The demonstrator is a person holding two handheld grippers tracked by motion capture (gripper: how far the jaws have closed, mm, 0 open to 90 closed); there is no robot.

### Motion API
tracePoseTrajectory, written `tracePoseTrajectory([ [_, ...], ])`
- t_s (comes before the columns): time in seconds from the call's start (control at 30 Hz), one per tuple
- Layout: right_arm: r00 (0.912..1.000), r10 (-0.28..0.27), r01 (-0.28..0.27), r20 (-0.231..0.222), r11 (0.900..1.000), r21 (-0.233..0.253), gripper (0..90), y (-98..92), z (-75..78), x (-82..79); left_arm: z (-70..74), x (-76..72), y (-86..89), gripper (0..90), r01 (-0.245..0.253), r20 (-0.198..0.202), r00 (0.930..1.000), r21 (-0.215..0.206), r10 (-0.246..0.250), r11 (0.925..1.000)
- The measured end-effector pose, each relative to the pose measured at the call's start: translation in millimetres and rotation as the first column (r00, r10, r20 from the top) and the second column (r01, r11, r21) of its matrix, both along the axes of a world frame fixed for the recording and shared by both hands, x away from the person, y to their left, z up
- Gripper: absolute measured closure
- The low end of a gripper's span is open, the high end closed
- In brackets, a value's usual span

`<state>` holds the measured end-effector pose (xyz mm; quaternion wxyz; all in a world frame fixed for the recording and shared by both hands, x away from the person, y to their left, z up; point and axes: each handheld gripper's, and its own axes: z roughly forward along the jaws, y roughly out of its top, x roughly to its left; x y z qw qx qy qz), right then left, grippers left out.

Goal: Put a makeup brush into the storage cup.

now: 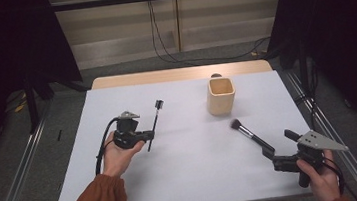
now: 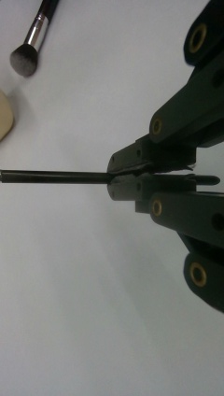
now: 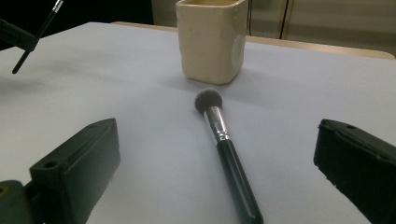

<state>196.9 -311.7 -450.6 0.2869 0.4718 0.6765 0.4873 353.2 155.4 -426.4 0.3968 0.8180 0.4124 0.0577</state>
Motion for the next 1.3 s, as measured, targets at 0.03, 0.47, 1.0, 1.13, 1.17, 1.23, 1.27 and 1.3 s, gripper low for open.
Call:
tracePoseTrajectory([
  [0.03, 1.0, 0.0, 0.0, 0.004, 1.0, 0.0, 0.1, 0.0, 0.3, 0.1, 1.8, -2.1, 2.8, 86.2, -0.002, 0.019, 0.9998, -0.021, 0.003, 0.9998],
  [0.47, 0.999, 0.038, -0.038, 0.025, 0.999, 0.006, 0.1, 6.6, 6.8, 7.5, 4.2, -12.1, 19.3, 86.1, 0.012, 0.16, 0.9871, -0.105, 0.005, 0.9944],
  [1.0, 0.9905, 0.127, -0.131, 0.054, 0.989, 0.073, 0.1, 25.7, 19.0, 19.7, 5.7, -42.2, 6.0, 86.0, 0.069, 0.226, 0.9739, -0.2, -0.023, 0.9774],
  [1.13, 0.9872, 0.144, -0.15, 0.068, 0.985, 0.087, 0.2, 31.3, 23.9, 23.6, 6.0, -45.0, 5.6, 86.0, 0.072, 0.235, 0.9719, -0.216, -0.02, 0.9736],
  [1.17, 0.9838, 0.163, -0.169, 0.074, 0.982, 0.089, 0.1, 35.6, 26.8, 26.4, 6.4, -47.0, 5.0, 86.0, 0.074, 0.247, 0.9689, -0.216, -0.019, 0.9737],
  [1.23, 0.9824, 0.168, -0.176, 0.081, 0.98, 0.094, 0.1, 38.7, 28.0, 28.1, 6.1, -47.6, 4.4, 86.0, 0.071, 0.249, 0.9685, -0.227, -0.013, 0.9712],
  [1.27, 0.9802, 0.18, -0.187, 0.083, 0.978, 0.092, 0.1, 41.7, 29.1, 30.0, 6.0, -48.1, 4.0, 86.0, 0.075, 0.246, 0.9692, -0.234, -0.015, 0.9695],
  [1.3, 0.9783, 0.189, -0.197, 0.085, 0.976, 0.092, 0.0, 45.7, 30.2, 32.0, 5.6, -48.4, 3.2, 86.0, 0.075, 0.247, 0.9688, -0.237, -0.014, 0.9686],
])
